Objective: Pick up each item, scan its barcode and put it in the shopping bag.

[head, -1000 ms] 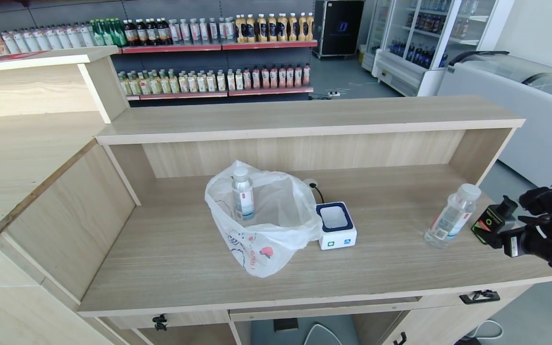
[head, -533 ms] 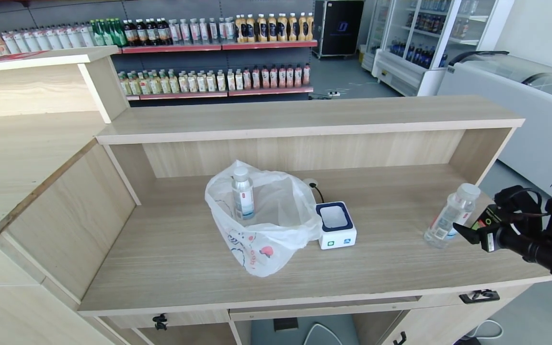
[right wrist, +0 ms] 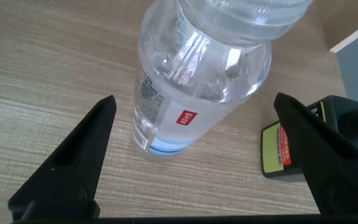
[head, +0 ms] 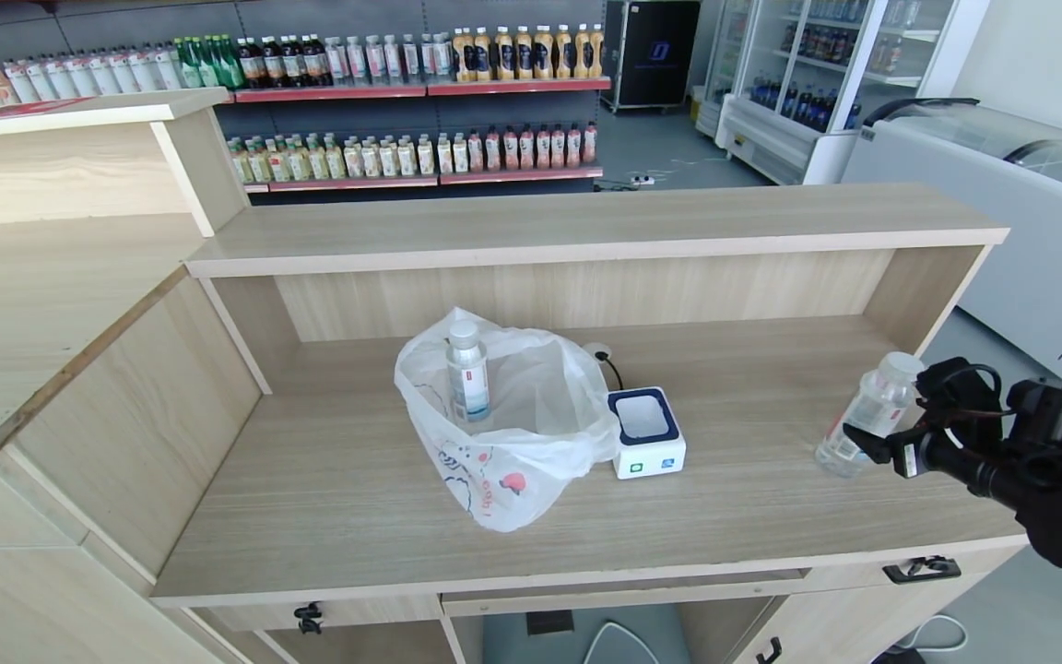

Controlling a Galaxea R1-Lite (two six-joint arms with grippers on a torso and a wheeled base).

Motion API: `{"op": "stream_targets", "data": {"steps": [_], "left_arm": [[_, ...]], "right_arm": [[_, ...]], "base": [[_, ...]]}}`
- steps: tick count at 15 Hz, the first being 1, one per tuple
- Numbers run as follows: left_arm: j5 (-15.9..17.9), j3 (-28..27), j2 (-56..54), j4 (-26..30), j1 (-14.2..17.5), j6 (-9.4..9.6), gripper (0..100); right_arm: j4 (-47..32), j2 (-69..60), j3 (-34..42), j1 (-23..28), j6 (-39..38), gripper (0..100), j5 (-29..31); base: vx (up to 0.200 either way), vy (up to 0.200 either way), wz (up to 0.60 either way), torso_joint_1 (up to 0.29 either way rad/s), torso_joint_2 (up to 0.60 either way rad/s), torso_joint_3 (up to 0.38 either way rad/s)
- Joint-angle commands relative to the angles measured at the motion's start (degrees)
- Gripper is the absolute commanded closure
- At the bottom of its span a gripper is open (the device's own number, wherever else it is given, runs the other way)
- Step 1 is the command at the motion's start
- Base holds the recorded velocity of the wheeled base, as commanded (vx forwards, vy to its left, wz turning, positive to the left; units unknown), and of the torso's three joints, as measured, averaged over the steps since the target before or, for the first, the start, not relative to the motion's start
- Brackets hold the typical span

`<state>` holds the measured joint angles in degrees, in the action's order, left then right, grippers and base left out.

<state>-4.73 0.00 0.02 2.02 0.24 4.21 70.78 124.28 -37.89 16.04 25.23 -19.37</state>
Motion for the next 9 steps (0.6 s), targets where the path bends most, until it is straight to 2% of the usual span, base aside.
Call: {"op": "stream_targets", "data": {"steps": [1,4,9], "left_arm": [[0.0,0.0,0.0,0.0,0.0,0.01,0],[0.0,0.0,0.0,0.0,0.0,0.01,0],[0.0,0.0,0.0,0.0,0.0,0.01,0]], "right_arm": [[0.2,2.2,-1.0,-0.8,-0.3,0,0.0],[2.0,3.9,-2.5,-2.9,-3.0,0,0.0],[2.1,6.4,-5.0,-5.0,-3.0,0,0.2]], "base": [[0.0,0.0,0.0,0.0,0.0,0.0],[0.0,0.0,0.0,0.0,0.0,0.0],[0.0,0.0,0.0,0.0,0.0,0.0]]}}
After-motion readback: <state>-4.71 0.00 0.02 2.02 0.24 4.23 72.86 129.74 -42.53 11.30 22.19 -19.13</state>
